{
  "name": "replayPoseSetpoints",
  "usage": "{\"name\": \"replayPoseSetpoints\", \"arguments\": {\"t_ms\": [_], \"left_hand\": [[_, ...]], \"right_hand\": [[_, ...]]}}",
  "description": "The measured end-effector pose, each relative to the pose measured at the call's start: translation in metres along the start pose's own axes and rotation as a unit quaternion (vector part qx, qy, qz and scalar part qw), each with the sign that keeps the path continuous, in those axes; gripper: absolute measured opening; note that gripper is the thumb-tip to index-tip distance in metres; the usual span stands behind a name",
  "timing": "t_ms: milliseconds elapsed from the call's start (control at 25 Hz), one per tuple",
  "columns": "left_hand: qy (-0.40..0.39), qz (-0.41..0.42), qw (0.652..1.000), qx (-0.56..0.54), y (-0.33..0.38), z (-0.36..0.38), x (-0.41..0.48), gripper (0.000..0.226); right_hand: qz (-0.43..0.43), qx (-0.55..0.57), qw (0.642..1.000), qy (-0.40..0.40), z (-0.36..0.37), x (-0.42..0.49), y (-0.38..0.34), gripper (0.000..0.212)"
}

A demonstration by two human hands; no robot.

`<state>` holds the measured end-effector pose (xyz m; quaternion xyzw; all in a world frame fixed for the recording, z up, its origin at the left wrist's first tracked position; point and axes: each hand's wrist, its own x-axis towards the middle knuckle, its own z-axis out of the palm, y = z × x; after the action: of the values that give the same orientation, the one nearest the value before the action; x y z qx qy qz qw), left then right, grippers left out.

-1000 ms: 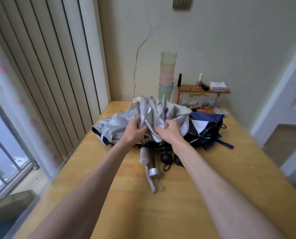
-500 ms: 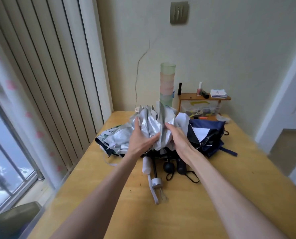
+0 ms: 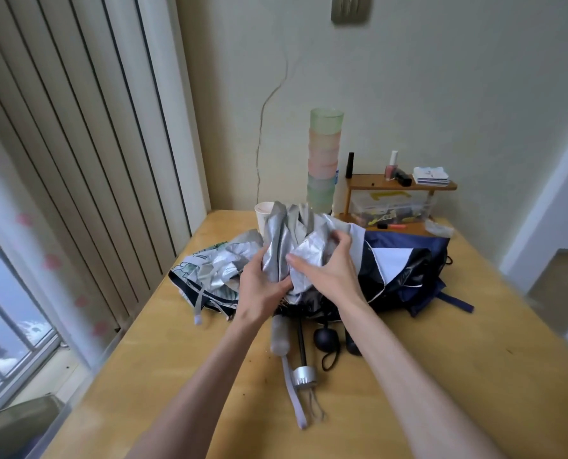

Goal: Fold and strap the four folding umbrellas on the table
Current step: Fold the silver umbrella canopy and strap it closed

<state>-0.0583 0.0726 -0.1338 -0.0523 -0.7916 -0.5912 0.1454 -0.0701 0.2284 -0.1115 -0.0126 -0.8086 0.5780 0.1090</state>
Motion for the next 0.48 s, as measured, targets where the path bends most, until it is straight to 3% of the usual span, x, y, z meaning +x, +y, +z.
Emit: {"name": "replayPoseSetpoints", "arguments": {"t_ms": [80, 160, 360, 480], "left_hand": [[-0.018, 0.015, 0.999, -0.042, 0.003, -0.001, -0.006, 0.038], [-0.031, 0.026, 0.998, -0.057, 0.009, 0.0, -0.01, 0.031], [-0.032, 0.094, 0.991, -0.087, 0.033, 0.003, -0.014, 0.032], [-0.025, 0.111, 0.985, -0.127, 0.05, 0.0, -0.021, 0.041]], "right_hand": [[0.01, 0.015, 1.0, -0.004, 0.009, 0.011, -0.008, 0.113], [0.032, 0.048, 0.998, -0.007, 0.012, 0.016, -0.015, 0.106], [-0.042, 0.053, 0.996, 0.063, 0.004, 0.001, -0.026, 0.059], [-0.051, 0.139, 0.988, 0.043, -0.003, -0.01, -0.034, 0.048]]}}
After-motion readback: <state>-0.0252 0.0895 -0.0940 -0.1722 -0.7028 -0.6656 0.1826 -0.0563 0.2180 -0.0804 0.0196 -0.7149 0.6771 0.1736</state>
